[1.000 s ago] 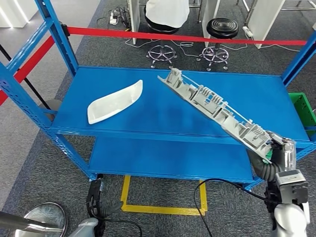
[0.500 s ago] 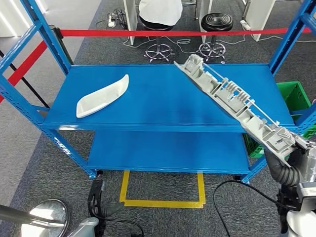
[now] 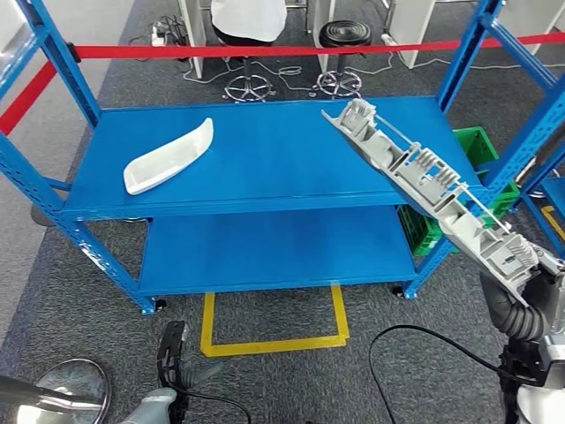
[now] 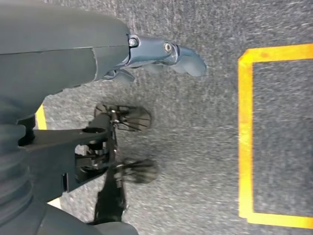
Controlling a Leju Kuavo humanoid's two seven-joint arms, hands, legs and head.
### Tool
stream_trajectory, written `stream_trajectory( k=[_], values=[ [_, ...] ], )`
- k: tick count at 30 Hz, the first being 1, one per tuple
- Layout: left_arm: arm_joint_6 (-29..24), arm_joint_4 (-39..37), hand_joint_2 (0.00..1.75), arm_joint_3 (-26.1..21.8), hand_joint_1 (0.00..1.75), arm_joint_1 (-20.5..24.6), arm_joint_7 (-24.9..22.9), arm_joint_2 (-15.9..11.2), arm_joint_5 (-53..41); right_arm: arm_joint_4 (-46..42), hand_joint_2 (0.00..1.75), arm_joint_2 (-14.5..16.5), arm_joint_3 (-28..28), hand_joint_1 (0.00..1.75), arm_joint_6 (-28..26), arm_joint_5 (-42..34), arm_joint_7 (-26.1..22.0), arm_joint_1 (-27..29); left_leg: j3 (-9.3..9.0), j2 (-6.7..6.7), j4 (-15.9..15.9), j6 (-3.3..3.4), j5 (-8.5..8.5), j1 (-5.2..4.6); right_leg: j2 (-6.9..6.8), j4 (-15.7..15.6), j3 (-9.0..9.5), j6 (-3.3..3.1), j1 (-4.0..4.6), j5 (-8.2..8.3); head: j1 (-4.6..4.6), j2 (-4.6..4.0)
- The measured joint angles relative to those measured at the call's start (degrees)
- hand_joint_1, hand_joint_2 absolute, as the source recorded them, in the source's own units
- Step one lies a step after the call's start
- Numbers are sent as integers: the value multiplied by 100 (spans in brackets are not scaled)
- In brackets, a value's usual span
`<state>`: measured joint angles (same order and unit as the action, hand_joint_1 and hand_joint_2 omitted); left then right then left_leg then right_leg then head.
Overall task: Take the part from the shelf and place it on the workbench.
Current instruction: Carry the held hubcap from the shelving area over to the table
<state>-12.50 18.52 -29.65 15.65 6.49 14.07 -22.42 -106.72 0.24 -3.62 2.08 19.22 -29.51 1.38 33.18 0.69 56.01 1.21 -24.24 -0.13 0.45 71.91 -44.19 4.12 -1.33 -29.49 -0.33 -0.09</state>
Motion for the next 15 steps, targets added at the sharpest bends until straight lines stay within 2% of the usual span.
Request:
stream_trajectory(
  k=[1,2,3,4,5,6,7,9,10,11,12,13,14,15],
  values=[
    [0,-2,175,-1,0,-4,0,-1,0,0,175,0,-1,175,0,-1,0,1,77,82,3,-10,56,2,-14,212,22,27,-5,-17,4,0],
    [0,-3,175,-1,0,-5,-1,-2,0,0,175,0,-3,175,0,0,1,3,154,161,9,-26,109,6,-30,237,136,52,-10,81,10,0],
    [1,-4,175,-1,0,-6,-1,-1,-1,0,175,0,-4,175,1,0,2,3,227,235,21,-49,157,13,-70,52,360,77,-16,229,10,0],
    [1,-5,175,0,0,-4,-1,-3,-1,0,175,0,-4,175,1,1,3,0,290,299,44,-82,200,15,-172,-299,660,113,-19,294,10,0],
    [1,-5,175,0,0,-2,-1,-7,-1,-2,175,1,-3,175,2,2,3,-8,339,356,71,-117,235,11,-285,-707,967,123,0,275,19,0],
    [1,-7,175,1,0,0,-1,-13,-1,-3,175,3,-3,175,2,3,3,-10,364,405,94,-152,270,1,-377,-1025,1191,96,20,222,10,0],
    [0,-8,175,1,0,3,-1,-19,-1,-5,175,4,-4,175,0,3,2,-13,372,451,112,-183,303,-10,-428,-1225,1309,48,43,141,5,0],
    [0,-11,175,1,0,6,-1,-23,-1,-9,175,7,-10,175,-1,1,1,-8,372,548,109,-237,372,-10,-345,-1261,1259,-114,70,165,-17,0],
    [0,-12,175,1,0,7,-1,-25,-1,-11,175,8,-14,175,-1,0,0,-10,389,515,126,-275,342,4,-287,-1259,1209,-176,68,205,-15,0],
    [0,-14,175,1,0,4,-2,-26,-1,-12,175,9,-18,175,0,-1,1,-14,431,411,214,-313,206,17,-228,-1258,1143,-235,64,269,-17,0],
    [0,-15,175,1,0,1,-3,-28,-5,-13,175,14,-22,175,1,-1,-2,-18,502,269,406,-344,-23,25,-167,-1264,1072,-285,58,341,-27,0],
    [0,-16,175,2,0,-1,-3,-33,-15,-14,175,21,-25,175,2,-5,-11,-21,598,112,710,-364,-324,30,-99,-1264,993,-315,56,419,-35,0],
    [1,-17,175,3,0,-5,-5,-36,-26,-15,175,26,-28,175,5,-12,-27,-22,702,20,1084,-361,-609,24,-25,-1263,895,-336,63,497,-46,0],
    [5,-18,175,7,0,-7,-8,-40,-41,-15,175,31,-34,175,10,-26,-55,-18,778,-16,1426,-343,-795,13,51,-1263,799,-347,75,570,-54,0]
  ],
)
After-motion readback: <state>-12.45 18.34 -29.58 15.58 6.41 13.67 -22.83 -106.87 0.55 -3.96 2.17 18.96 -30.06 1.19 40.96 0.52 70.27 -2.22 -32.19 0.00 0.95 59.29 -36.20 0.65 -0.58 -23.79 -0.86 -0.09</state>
